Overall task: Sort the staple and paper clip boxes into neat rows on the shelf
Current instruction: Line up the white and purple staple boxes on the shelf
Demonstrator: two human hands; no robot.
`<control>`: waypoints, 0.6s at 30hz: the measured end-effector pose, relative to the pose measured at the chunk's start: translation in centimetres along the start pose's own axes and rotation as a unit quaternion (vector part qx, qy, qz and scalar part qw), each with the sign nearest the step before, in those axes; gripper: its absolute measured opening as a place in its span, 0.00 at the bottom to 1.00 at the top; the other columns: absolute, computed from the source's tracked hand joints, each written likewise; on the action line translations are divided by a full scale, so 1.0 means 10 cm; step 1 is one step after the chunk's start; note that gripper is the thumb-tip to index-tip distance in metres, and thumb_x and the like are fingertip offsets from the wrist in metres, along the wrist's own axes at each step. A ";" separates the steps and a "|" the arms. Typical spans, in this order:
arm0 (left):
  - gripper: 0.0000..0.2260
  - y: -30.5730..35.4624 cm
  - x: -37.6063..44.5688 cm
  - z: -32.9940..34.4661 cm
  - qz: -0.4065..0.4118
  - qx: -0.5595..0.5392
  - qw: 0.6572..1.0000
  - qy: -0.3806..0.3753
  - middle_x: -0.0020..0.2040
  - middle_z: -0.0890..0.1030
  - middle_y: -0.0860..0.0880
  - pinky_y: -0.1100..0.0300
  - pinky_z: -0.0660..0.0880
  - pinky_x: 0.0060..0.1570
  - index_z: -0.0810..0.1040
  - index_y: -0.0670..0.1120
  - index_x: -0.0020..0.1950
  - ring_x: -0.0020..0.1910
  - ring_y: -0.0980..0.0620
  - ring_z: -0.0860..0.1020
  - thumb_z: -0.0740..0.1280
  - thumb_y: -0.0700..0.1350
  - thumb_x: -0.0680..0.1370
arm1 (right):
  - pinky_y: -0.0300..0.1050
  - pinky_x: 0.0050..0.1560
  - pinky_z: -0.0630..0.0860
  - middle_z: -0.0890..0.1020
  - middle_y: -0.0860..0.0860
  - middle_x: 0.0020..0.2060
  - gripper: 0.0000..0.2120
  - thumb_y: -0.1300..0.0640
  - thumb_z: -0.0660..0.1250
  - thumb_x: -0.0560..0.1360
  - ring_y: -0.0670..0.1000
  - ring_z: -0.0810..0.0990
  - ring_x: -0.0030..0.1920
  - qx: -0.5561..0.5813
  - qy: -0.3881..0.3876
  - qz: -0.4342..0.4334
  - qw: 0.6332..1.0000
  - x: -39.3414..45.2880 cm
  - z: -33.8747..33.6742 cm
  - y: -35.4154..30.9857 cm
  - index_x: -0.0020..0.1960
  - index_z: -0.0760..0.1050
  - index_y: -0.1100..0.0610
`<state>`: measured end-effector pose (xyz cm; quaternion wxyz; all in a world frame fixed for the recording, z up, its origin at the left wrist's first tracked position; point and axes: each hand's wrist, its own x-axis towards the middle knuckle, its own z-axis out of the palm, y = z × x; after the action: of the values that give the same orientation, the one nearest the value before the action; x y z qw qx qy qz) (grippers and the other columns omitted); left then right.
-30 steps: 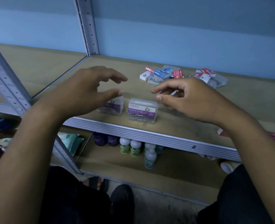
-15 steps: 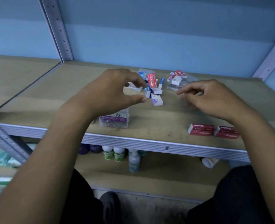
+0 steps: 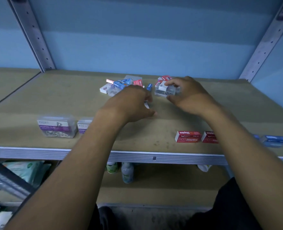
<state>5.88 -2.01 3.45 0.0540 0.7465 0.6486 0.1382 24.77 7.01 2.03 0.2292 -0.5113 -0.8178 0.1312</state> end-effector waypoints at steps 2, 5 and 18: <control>0.20 0.00 0.06 0.05 -0.014 0.003 1.000 -0.009 0.63 0.78 0.50 0.60 0.67 0.62 0.80 0.51 0.63 0.64 0.48 0.73 0.72 0.55 0.73 | 0.38 0.53 0.65 0.76 0.49 0.61 0.20 0.53 0.71 0.74 0.46 0.71 0.56 0.003 -0.004 -0.017 1.000 0.08 0.06 0.03 0.65 0.76 0.42; 0.19 -0.01 0.13 0.11 -0.034 0.018 0.999 -0.013 0.64 0.76 0.50 0.54 0.67 0.66 0.80 0.53 0.62 0.65 0.44 0.69 0.71 0.56 0.72 | 0.41 0.59 0.69 0.75 0.48 0.64 0.21 0.53 0.71 0.73 0.48 0.72 0.62 0.003 -0.016 -0.024 1.000 0.18 0.10 0.07 0.65 0.76 0.42; 0.20 -0.08 0.21 0.13 -0.087 0.016 0.995 -0.035 0.68 0.73 0.50 0.50 0.65 0.69 0.76 0.57 0.65 0.72 0.44 0.61 0.71 0.55 0.74 | 0.49 0.66 0.71 0.74 0.52 0.66 0.22 0.49 0.69 0.76 0.57 0.70 0.68 -0.053 -0.047 -0.032 0.997 0.40 0.17 0.12 0.69 0.75 0.41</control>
<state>5.74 0.27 2.27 0.0766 0.6923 0.7109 0.0968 23.36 11.14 1.00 0.1674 -0.4896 -0.8493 0.1044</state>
